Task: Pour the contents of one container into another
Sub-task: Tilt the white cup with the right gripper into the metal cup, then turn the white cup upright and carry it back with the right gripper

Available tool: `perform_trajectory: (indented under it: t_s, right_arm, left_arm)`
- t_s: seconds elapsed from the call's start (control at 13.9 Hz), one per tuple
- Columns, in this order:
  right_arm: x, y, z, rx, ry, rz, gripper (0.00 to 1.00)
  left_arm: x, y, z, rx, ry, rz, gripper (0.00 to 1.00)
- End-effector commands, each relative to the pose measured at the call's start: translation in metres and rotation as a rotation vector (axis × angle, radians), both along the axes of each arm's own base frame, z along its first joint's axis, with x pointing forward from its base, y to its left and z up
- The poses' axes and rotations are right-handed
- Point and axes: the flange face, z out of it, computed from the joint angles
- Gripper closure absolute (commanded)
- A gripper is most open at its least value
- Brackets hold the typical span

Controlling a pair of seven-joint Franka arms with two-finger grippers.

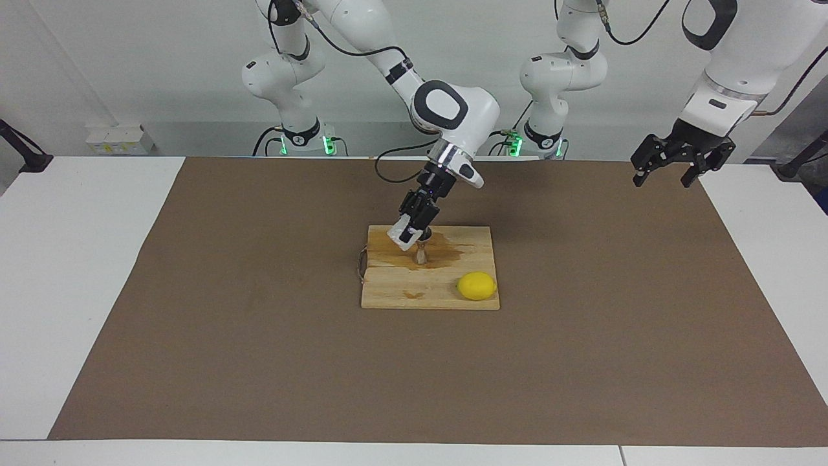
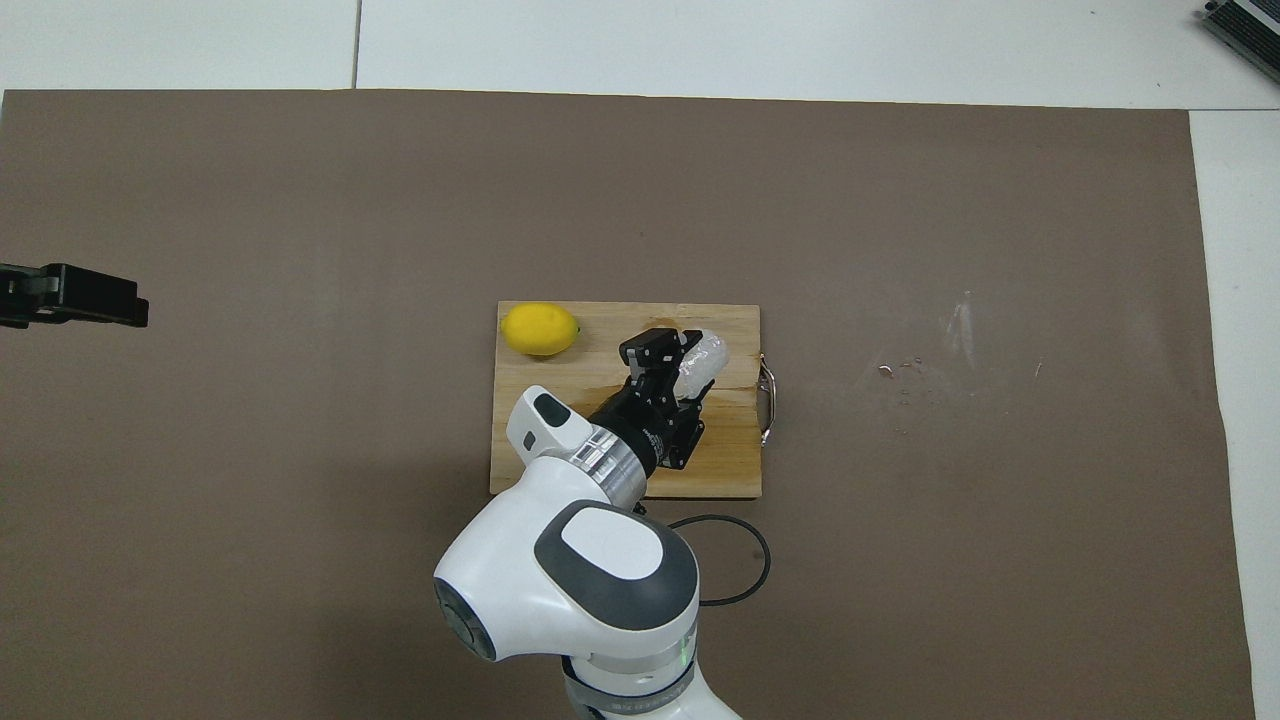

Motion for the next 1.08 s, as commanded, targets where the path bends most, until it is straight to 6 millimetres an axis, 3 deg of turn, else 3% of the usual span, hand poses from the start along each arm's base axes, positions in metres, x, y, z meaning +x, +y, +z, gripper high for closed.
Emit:
perform_trajectory:
  t_s: [0.0,0.22,0.36,0.65,1.01]
  right_arm:
    - [-0.002,0.000,0.019,0.068,0.042,0.005,1.00]
    - [-0.003,-0.004,0.026,0.124,0.099,-0.020,1.00]
    - [0.012,-0.021,0.032,0.192,0.128,-0.058,1.00]
    - [0.038,-0.072,0.036,0.329,0.273,-0.215,1.00]
    - [0.075,-0.165,0.010,0.545,0.525,-0.415,1.00]
  left_arm:
    - [0.001,0.004,-0.001,0.001,-0.016,-0.007,0.00]
    - [0.002,0.002,-0.001,0.001,-0.017,-0.010,0.00]
    - [0.001,0.003,-0.001,0.003,-0.018,-0.010,0.00]
    - [0.001,0.003,-0.001,0.003,-0.016,-0.016,0.00]
    - [0.000,0.005,-0.002,0.003,-0.013,-0.015,0.00]
